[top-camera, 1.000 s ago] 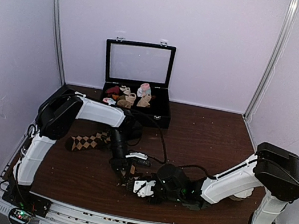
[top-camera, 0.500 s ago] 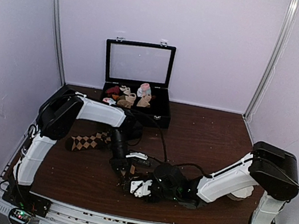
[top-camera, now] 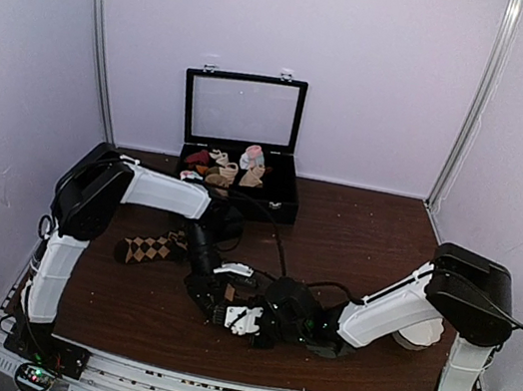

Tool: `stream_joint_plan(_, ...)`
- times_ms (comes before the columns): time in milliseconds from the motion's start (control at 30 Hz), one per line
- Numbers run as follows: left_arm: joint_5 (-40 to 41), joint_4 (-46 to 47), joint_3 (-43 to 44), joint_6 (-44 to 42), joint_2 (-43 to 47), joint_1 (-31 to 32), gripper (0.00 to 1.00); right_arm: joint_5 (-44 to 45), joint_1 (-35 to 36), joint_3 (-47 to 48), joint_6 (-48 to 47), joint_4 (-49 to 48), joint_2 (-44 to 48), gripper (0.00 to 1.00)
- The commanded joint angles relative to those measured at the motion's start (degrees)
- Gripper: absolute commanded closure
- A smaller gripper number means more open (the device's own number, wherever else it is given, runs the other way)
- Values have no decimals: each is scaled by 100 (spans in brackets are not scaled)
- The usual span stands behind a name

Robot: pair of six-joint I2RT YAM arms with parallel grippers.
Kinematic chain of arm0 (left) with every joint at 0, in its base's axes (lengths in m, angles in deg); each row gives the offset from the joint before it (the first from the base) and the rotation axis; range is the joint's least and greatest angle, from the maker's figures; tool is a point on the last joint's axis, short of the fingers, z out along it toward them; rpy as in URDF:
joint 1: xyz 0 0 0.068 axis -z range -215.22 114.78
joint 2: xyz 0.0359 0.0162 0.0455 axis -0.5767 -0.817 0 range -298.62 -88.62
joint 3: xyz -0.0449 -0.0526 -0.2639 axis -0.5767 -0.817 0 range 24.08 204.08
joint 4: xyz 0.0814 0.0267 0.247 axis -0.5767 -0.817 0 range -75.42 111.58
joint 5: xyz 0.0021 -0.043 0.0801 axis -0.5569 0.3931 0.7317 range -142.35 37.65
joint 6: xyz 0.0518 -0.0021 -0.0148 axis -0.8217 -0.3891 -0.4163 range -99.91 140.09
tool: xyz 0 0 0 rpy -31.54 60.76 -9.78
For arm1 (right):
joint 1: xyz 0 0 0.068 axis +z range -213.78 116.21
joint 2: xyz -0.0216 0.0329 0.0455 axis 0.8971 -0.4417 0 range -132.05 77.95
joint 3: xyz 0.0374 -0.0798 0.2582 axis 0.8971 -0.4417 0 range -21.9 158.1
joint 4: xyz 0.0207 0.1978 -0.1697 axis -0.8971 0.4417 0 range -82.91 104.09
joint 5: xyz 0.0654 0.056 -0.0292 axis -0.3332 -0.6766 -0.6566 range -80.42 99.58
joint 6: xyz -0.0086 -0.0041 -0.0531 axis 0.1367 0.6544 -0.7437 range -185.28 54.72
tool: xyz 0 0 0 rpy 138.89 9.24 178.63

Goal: Roll the socks
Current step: Roll the sock at the center of the board.

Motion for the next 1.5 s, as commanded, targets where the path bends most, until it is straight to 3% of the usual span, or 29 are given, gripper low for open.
stream_joint_plan(0,104,625,-199,135,553,-151,60,-558,-115,71,471,1421,-376,100)
stream_joint_plan(100,185,1000,-392,407,999,-292,59,-752,-129,105,618,1668,-358,100)
stream_joint_plan(167,203,1266,-550,559,1333,-409,53,-863,-131,92,737,1781,-338,100)
stream_joint_plan(333,215,1684,-1019,691,1972,-542,52,-945,-136,170,1036,2071,-247,100)
stream_joint_plan(433,615,2177,-1364,967,2233,-551,52,-1108,-147,370,1336,2426,-224,100)
stream_joint_plan(567,1654,2501,-1266,1354,1881,-542,55,-1325,-156,503,1859,2676,-174,100)
stream_joint_plan(900,2534,2346,-667,1533,704,-498,61,-1504,-146,641,2695,3194,-77,100)
stream_joint_plan(1233,1993,2311,117,1536,371,-224,61,-1647,-152,1068,3333,3621,-232,100)
stream_joint_plan(1467,1541,2436,30,1371,1010,-307,56,-2254,-368,1090,4288,3515,-673,100)
